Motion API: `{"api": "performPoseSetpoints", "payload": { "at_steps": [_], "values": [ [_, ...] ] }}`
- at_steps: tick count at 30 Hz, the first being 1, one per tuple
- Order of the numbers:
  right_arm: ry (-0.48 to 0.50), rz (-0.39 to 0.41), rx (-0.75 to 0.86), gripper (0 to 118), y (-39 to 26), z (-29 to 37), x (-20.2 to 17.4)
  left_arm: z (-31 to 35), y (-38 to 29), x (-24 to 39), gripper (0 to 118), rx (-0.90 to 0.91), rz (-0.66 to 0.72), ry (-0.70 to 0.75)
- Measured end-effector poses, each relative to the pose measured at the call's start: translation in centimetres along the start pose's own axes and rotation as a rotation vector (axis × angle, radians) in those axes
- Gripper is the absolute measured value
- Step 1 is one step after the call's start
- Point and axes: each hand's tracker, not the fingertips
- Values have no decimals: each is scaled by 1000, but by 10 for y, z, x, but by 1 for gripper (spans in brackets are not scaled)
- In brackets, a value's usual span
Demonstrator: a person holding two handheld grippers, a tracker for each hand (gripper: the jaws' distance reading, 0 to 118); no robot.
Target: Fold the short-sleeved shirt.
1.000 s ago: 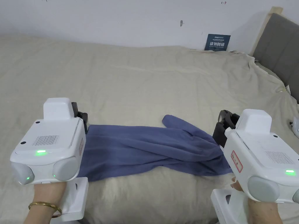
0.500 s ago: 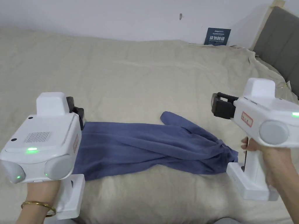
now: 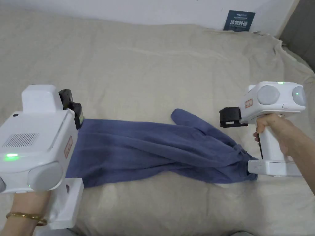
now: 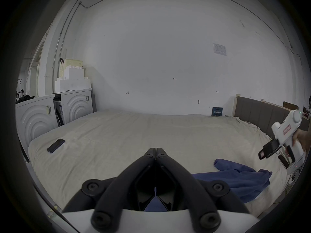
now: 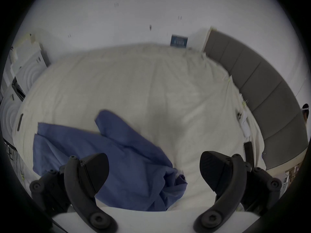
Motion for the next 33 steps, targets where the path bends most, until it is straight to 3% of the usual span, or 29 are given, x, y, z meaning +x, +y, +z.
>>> {"api": "performPoseSetpoints", "payload": {
  "at_steps": [1,3,5,9,13,16,21,23,25,27,29,31,33],
  "values": [
    [-5,-13,-27,98,-1,-13,2,-4,-1,1,0,-8,-6,0],
    [-24,-30,-79,95,-1,-31,4,-10,-4,1,0,-20,-11,4],
    [-33,-32,-88,82,-3,-48,8,-17,-7,1,0,-36,-7,7],
    [-44,-66,-148,75,-9,-72,17,-29,-13,2,0,-61,-3,13],
    [-55,-100,-155,51,-14,-86,25,-40,-21,5,0,-85,2,13],
    [-26,-124,-166,44,-15,-95,27,-46,-27,8,0,-110,12,5],
    [29,-159,-166,6,-18,-104,28,-54,-35,15,0,-145,8,0],
    [31,-159,-166,4,-17,-104,24,-56,-38,16,0,-156,10,3],
    [28,-90,-164,4,-17,-102,26,-59,-37,16,0,-167,13,-6],
    [28,-107,-142,4,-15,-95,28,-63,-37,14,12,-182,20,-15],
    [37,-163,-91,4,-12,-86,35,-69,-33,8,50,-203,67,-25],
    [46,-162,-77,4,-8,-75,37,-79,-27,-1,90,-223,110,-54],
    [47,-153,-45,4,-4,-64,39,-90,-19,-9,94,-246,113,-62]
  ]
}}
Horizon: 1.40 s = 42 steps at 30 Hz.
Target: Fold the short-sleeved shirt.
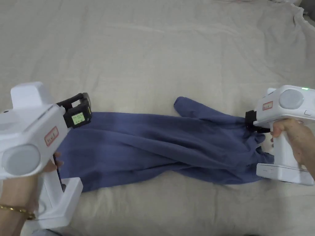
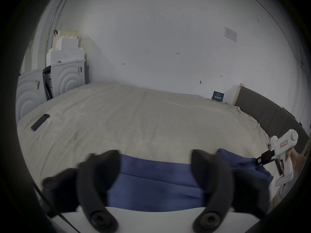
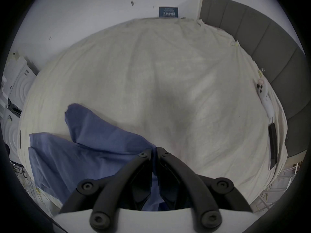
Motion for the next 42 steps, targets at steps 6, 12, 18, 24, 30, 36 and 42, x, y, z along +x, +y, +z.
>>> {"api": "performPoseSetpoints", "payload": {
  "at_steps": [6,12,18,24,30,36,42],
  "values": [
    [33,-24,62,4,9,28,1,-37,41,-29,118,-94,24,-3],
    [14,-4,91,4,15,34,-4,-100,60,-63,118,-321,15,80],
    [9,-9,89,4,7,30,-10,-161,41,-81,118,-555,-115,231],
    [-1,-24,75,4,3,21,-9,-197,25,-94,109,-646,-133,252],
    [-13,-25,69,4,6,18,-16,-210,10,-93,76,-677,-119,201],
    [-17,-11,71,4,10,15,-19,-201,12,-80,0,-660,-115,117],
    [-4,-15,111,4,16,37,-20,-170,36,-81,0,-525,-68,110]
  ]
}}
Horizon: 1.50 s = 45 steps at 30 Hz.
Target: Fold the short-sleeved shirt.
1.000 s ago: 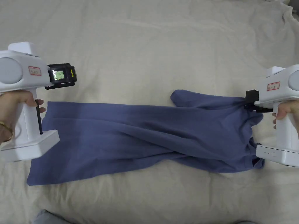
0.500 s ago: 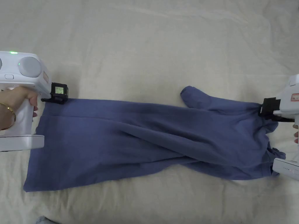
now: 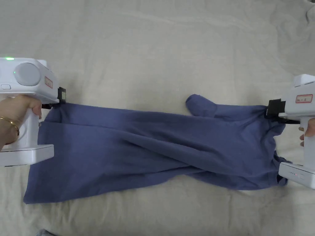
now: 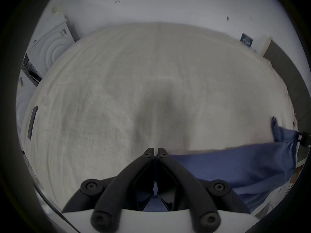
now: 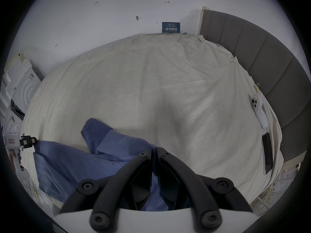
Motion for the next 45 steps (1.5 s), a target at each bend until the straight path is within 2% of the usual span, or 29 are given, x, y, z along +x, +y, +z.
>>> {"api": "performPoseSetpoints", "payload": {
  "at_steps": [4,14,20,26,31,34,40,43,45],
  "values": [
    [15,-21,72,4,7,35,-1,58,5,-1,0,189,83,-41],
    [12,-22,338,4,30,177,5,216,21,-23,0,504,103,-37],
    [17,2,462,4,44,252,1,298,24,-27,0,626,124,-33],
    [-19,30,589,4,75,303,-7,353,48,-22,0,723,125,50],
    [-57,38,624,4,114,316,-16,370,90,-13,0,764,126,120],
    [-124,61,658,4,142,317,-29,376,121,-1,0,790,94,178],
    [-213,76,722,4,216,312,-46,365,197,20,0,837,13,285],
    [-274,113,747,4,257,302,-52,355,228,27,0,857,8,308],
    [-291,110,769,4,280,298,-57,345,248,30,0,871,16,314]
  ]
}}
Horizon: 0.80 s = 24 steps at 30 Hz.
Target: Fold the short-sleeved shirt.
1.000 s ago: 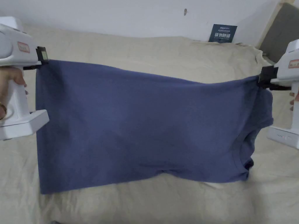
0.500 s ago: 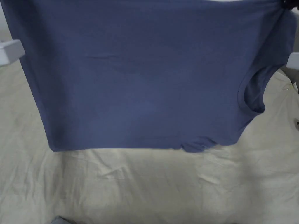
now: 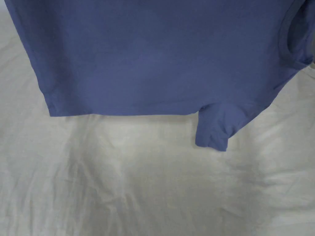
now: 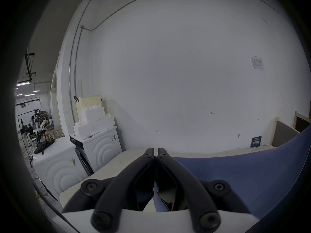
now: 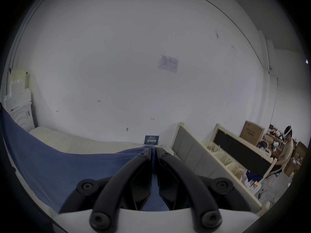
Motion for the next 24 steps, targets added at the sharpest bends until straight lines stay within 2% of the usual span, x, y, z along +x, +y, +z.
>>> {"api": "performPoseSetpoints", "payload": {
  "at_steps": [5,12,18,24],
  "values": [
    [-37,-34,51,4,44,-70,-5,-47,12,26,0,44,-10,26],
    [-77,-72,111,4,71,-129,-16,-89,14,56,0,101,47,54],
    [-73,-90,116,4,56,-136,-30,-103,1,78,0,151,51,68],
    [-52,-110,28,4,-3,-158,-39,-122,-57,95,0,81,25,44]
  ]
}}
